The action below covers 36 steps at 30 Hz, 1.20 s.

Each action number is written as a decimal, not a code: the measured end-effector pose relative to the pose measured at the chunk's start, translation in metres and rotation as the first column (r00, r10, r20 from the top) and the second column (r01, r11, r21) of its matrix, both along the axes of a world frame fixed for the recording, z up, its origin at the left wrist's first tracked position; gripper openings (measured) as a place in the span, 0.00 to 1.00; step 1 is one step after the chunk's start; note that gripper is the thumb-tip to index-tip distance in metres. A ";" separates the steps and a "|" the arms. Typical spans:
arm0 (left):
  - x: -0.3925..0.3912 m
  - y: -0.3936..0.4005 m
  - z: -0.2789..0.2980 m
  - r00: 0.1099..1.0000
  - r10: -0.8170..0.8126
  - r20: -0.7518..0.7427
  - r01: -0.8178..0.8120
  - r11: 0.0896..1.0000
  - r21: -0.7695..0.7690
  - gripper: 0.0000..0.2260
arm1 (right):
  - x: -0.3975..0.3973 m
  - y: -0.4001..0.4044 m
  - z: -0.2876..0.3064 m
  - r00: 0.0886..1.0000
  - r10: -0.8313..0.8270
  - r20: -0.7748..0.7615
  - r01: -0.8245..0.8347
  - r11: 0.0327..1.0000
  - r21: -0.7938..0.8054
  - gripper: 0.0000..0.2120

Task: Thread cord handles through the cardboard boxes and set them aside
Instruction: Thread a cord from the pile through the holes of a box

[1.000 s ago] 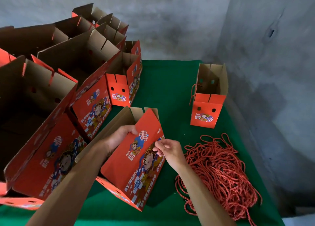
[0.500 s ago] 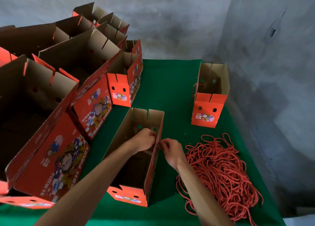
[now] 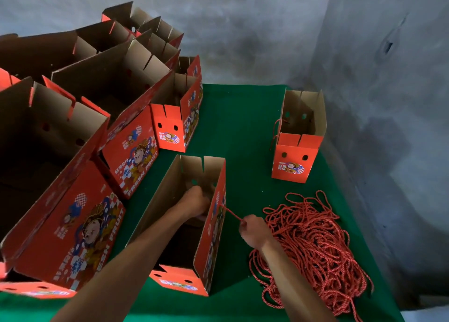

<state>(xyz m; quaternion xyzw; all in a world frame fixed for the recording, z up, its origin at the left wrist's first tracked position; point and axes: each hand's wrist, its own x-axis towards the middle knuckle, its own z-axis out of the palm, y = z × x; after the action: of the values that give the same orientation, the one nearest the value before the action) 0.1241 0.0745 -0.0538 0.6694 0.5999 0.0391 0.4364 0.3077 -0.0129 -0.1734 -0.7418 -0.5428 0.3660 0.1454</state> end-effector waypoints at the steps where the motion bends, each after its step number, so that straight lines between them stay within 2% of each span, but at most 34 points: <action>1: -0.003 -0.001 0.004 1.000 0.024 0.010 -0.024 1.000 -0.014 0.05 | 0.005 -0.004 -0.004 0.995 -0.048 0.088 0.047 0.999 0.009 0.14; 3: -0.007 -0.009 0.015 0.999 0.027 0.032 -0.025 0.999 -0.047 0.12 | 0.012 -0.007 -0.006 0.975 -0.087 0.204 0.076 0.995 0.060 0.18; 4: -0.008 -0.015 0.022 0.996 0.047 0.073 -0.041 0.996 -0.076 0.17 | 0.013 -0.006 -0.003 0.976 -0.085 0.200 0.069 0.994 0.084 0.20; 5: -0.009 -0.022 0.029 0.988 0.081 0.134 -0.064 0.990 -0.124 0.22 | 0.013 -0.005 0.001 0.989 -0.111 0.102 0.101 0.990 0.103 0.22; 6: -0.011 -0.031 0.036 0.974 0.113 0.195 -0.078 0.981 -0.178 0.25 | 0.012 -0.003 0.005 0.982 -0.169 -0.084 0.179 0.976 0.121 0.21; 8: -0.015 -0.047 0.046 0.968 0.068 0.242 -0.006 0.968 -0.249 0.27 | 0.008 0.001 0.011 0.836 -0.288 -0.467 0.382 0.917 0.117 0.17; 9: -0.017 -0.053 0.049 0.972 0.007 0.234 0.059 0.961 -0.271 0.24 | 0.007 0.002 0.014 0.756 -0.322 -0.569 0.458 0.882 0.110 0.15; 11: -0.023 -0.062 0.045 0.976 -0.119 0.181 0.169 0.941 -0.292 0.17 | 0.006 0.004 0.015 0.622 -0.377 -0.686 0.563 0.824 0.057 0.12; 12: -0.025 -0.064 0.042 0.975 -0.163 0.152 0.203 0.932 -0.301 0.18 | 0.007 0.003 0.014 0.532 -0.412 -0.740 0.612 0.791 0.000 0.11; 14: -0.031 -0.066 0.035 0.974 -0.203 0.105 0.227 0.916 -0.332 0.21 | 0.011 0.000 0.011 0.292 -0.455 -0.841 0.662 0.731 -0.165 0.08; 16: -0.037 -0.066 0.030 0.979 -0.185 0.082 0.203 0.909 -0.363 0.21 | 0.015 -0.003 0.007 0.044 -0.439 -0.898 0.590 0.736 -0.331 0.06; 17: -0.039 -0.066 0.027 0.983 -0.167 0.074 0.182 0.911 -0.370 0.20 | 0.016 -0.005 0.006 -0.021 -0.414 -0.910 0.515 0.776 -0.364 0.08; 20: -0.039 -0.062 0.025 0.988 -0.152 0.035 0.154 0.925 -0.348 0.20 | 0.010 -0.007 0.008 -0.064 -0.328 -0.942 0.242 0.911 -0.334 0.13; 22: -0.035 -0.061 0.027 0.990 -0.132 0.042 0.139 0.936 -0.323 0.24 | 0.006 -0.005 0.011 -0.113 -0.279 -0.954 0.201 0.934 -0.296 0.16; 23: -0.033 -0.060 0.028 0.992 -0.113 0.058 0.125 0.945 -0.301 0.25 | 0.006 -0.003 0.011 -0.093 -0.266 -0.959 0.250 0.926 -0.281 0.20; 24: -0.032 -0.059 0.029 0.993 -0.100 0.063 0.113 0.956 -0.269 0.25 | 0.007 -0.002 0.010 -0.002 -0.268 -0.963 0.327 0.910 -0.254 0.23; 25: -0.031 -0.058 0.029 0.994 -0.092 0.051 0.102 0.967 -0.234 0.24 | 0.008 -0.003 0.008 0.151 -0.296 -0.943 0.407 0.888 -0.214 0.25; 27: -0.030 -0.055 0.027 0.997 -0.079 0.010 0.079 0.978 -0.191 0.22 | 0.006 -0.007 0.002 0.446 -0.392 -0.805 0.510 0.850 -0.131 0.28; 29: -0.029 -0.053 0.023 0.999 -0.048 0.015 0.050 0.973 -0.227 0.22 | -0.001 -0.014 -0.008 0.609 -0.450 -0.654 0.551 0.832 -0.059 0.31; 31: -0.029 -0.051 0.019 0.998 -0.030 0.061 0.047 0.954 -0.296 0.22 | -0.006 -0.024 -0.018 0.732 -0.435 -0.525 0.532 0.846 0.041 0.25; 32: -0.030 -0.051 0.018 0.997 -0.029 0.072 0.050 0.949 -0.311 0.20 | -0.007 -0.027 -0.022 0.790 -0.388 -0.475 0.480 0.873 0.085 0.19; 34: -0.035 -0.051 0.016 0.997 -0.024 0.069 0.044 0.947 -0.318 0.17 | -0.013 -0.033 -0.031 0.888 -0.195 -0.417 0.250 0.965 0.082 0.08; 36: -0.040 -0.050 0.016 0.998 -0.003 0.065 0.025 0.940 -0.339 0.16 | -0.025 -0.033 -0.039 0.938 0.049 -0.344 -0.054 0.999 -0.004 0.09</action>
<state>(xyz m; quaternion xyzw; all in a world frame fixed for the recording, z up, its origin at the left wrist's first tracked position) 0.0837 0.0245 -0.0382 0.5867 0.5787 -0.0468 0.5646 0.2823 -0.0461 -0.2124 -0.6532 -0.5258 0.4970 0.2231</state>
